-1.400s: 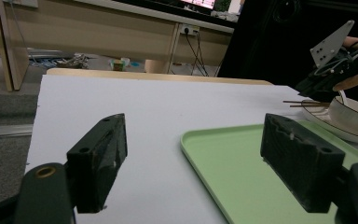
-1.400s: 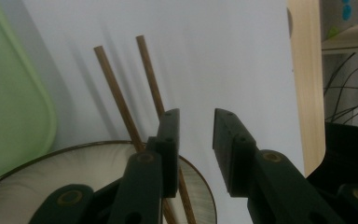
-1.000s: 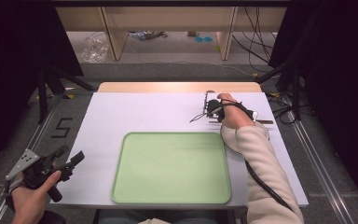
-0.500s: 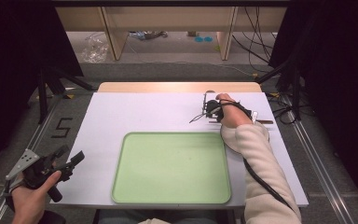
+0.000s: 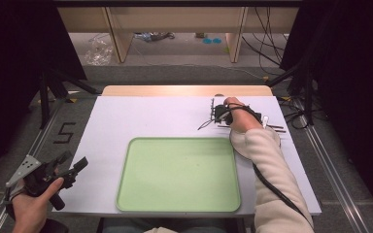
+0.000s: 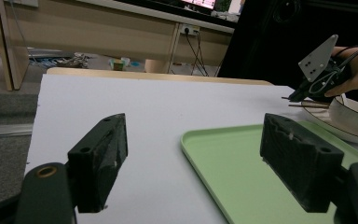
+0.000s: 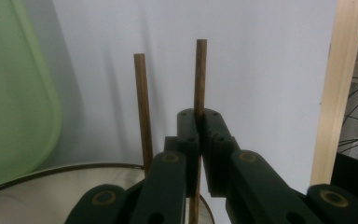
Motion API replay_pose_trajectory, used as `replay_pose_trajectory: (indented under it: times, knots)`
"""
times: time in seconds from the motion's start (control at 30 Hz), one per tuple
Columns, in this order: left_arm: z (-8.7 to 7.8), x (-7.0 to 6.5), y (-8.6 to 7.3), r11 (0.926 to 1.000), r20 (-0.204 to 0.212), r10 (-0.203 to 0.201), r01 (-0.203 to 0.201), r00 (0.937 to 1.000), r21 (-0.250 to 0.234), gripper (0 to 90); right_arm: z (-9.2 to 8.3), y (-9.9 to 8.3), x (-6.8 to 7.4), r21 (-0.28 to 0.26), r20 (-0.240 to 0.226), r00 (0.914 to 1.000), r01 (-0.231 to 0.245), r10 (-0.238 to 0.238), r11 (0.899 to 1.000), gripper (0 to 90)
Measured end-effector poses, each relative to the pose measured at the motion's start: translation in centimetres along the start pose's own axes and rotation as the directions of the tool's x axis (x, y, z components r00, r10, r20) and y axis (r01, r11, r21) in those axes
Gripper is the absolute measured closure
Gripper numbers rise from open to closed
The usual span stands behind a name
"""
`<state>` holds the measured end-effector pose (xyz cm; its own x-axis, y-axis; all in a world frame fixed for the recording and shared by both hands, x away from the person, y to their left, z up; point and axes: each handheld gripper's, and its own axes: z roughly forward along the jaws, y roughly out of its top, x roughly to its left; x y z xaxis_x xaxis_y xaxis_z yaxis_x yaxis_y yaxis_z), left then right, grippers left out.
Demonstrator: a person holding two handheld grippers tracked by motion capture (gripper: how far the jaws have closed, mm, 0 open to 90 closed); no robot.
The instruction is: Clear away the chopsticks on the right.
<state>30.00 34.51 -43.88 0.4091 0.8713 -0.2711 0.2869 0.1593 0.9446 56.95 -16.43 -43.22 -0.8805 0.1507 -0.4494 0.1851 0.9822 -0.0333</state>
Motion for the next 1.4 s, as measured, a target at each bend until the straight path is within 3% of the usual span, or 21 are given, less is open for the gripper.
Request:
replay_pose_trajectory:
  times: [0.23, 0.3, 0.43, 0.53, 0.6, 0.63, 0.67, 0.7, 0.87, 0.9, 0.93, 0.97, 1.07, 1.13, 1.17, 1.23, 1.3, 1.33, 1.37, 1.4]
  knots:
    - [0.0, 0.1, 0.0, 1.0000, 0.005, 0.006, -0.006, 1.0000, -0.002, 23.1, -1.5, 0.2, -0.5, -0.056, 0.064, 0.9980, 0.000, 0.003, 0.998, 88.0]
    - [0.0, 0.1, 0.0, 1.0000, 0.005, 0.006, -0.006, 1.0000, -0.003, 23.1, -2.4, 0.3, -0.7, -0.096, 0.105, 0.9940, -0.021, 0.031, 0.995, 88.1]
    - [0.0, 0.0, 0.0, 1.0000, 0.001, -0.002, 0.002, 1.0000, -0.003, 23.1, -3.5, 0.4, -1.0, -0.146, 0.129, 0.9888, -0.055, 0.075, 0.988, 88.1]
    - [0.0, 0.0, 0.0, 1.0000, 0.002, -0.001, 0.001, 1.0000, -0.003, 23.2, -4.5, 0.3, -1.5, -0.190, 0.184, 0.9805, -0.035, 0.070, 0.981, 88.1]
    - [0.0, 0.0, 0.0, 1.0000, 0.002, -0.001, 0.001, 1.0000, -0.003, 23.2, -5.3, 0.4, -1.3, -0.218, 0.195, 0.9719, -0.089, 0.132, 0.972, 88.1]
    - [0.0, 0.0, 0.0, 1.0000, 0.001, -0.002, 0.002, 1.0000, -0.004, 23.2, -5.7, 0.3, -1.6, -0.240, 0.226, 0.9664, -0.067, 0.123, 0.968, 88.1]
    - [0.0, 0.0, 0.0, 1.0000, 0.000, -0.004, 0.004, 1.0000, -0.004, 23.2, -6.5, 0.3, -1.6, -0.283, 0.241, 0.9556, -0.098, 0.170, 0.954, 88.1]
    - [0.0, 0.0, 0.0, 1.0000, 0.000, -0.004, 0.004, 1.0000, -0.003, 23.2, -6.5, 0.3, -1.6, -0.283, 0.241, 0.9556, -0.098, 0.170, 0.954, 88.1]
    - [0.0, 0.0, 0.0, 1.0000, 0.000, -0.005, 0.005, 1.0000, -0.003, 23.2, -8.2, 0.1, -1.8, -0.400, 0.236, 0.9220, -0.195, 0.307, 0.896, 88.1]
    - [0.0, 0.0, 0.0, 1.0000, 0.000, -0.005, 0.005, 1.0000, -0.004, 23.2, -8.8, -0.2, -1.9, -0.439, 0.232, 0.9016, -0.238, 0.365, 0.866, 88.1]
    - [0.0, 0.0, 0.0, 1.0000, 0.000, -0.006, 0.006, 1.0000, -0.005, 23.2, -8.8, -0.2, -1.9, -0.439, 0.232, 0.9016, -0.238, 0.365, 0.866, 88.1]
    - [0.0, 0.0, 0.0, 1.0000, 0.000, -0.006, 0.006, 1.0000, -0.003, 23.2, -9.1, -0.3, -2.0, -0.457, 0.223, 0.8934, -0.258, 0.390, 0.851, 88.1]
    - [0.0, 0.0, 0.0, 1.0000, 0.000, -0.006, 0.006, 1.0000, -0.002, 23.2, -9.8, -0.7, -2.3, -0.515, 0.174, 0.8645, -0.328, 0.472, 0.792, 88.1]
    - [0.0, 0.0, 0.0, 1.0000, -0.001, -0.006, 0.006, 1.0000, 0.000, 23.2, -10.2, -1.1, -2.6, -0.557, 0.138, 0.8423, -0.369, 0.521, 0.744, 88.1]
    - [0.0, 0.0, 0.0, 1.0000, 0.000, -0.007, 0.007, 1.0000, -0.002, 23.2, -10.4, -1.2, -2.7, -0.569, 0.125, 0.8348, -0.383, 0.536, 0.728, 88.1]
    - [0.0, 0.0, 0.0, 1.0000, 0.000, -0.003, 0.003, 1.0000, 0.000, 23.3, -10.8, -1.4, -2.9, -0.591, 0.113, 0.8108, -0.410, 0.574, 0.695, 88.1]
    - [0.0, 0.0, 0.0, 1.0000, 0.000, -0.004, 0.004, 1.0000, 0.000, 23.3, -11.2, -1.6, -3.0, -0.604, 0.066, 0.7963, -0.448, 0.601, 0.660, 88.2]
    - [0.0, 0.0, 0.0, 1.0000, 0.000, -0.006, 0.006, 1.0000, -0.001, 23.2, -11.3, -1.6, -3.0, -0.617, 0.052, 0.7851, -0.461, 0.617, 0.638, 88.2]
    - [0.0, 0.0, 0.0, 1.0000, 0.000, -0.007, 0.007, 1.0000, -0.002, 23.3, -11.5, -1.8, -3.1, -0.618, 0.037, 0.7839, -0.469, 0.620, 0.631, 88.2]
    - [0.0, 0.0, 0.0, 1.0000, 0.000, -0.007, 0.007, 1.0000, -0.002, 23.3, -11.7, -1.8, -3.1, -0.628, 0.030, 0.7750, -0.477, 0.631, 0.615, 88.2]
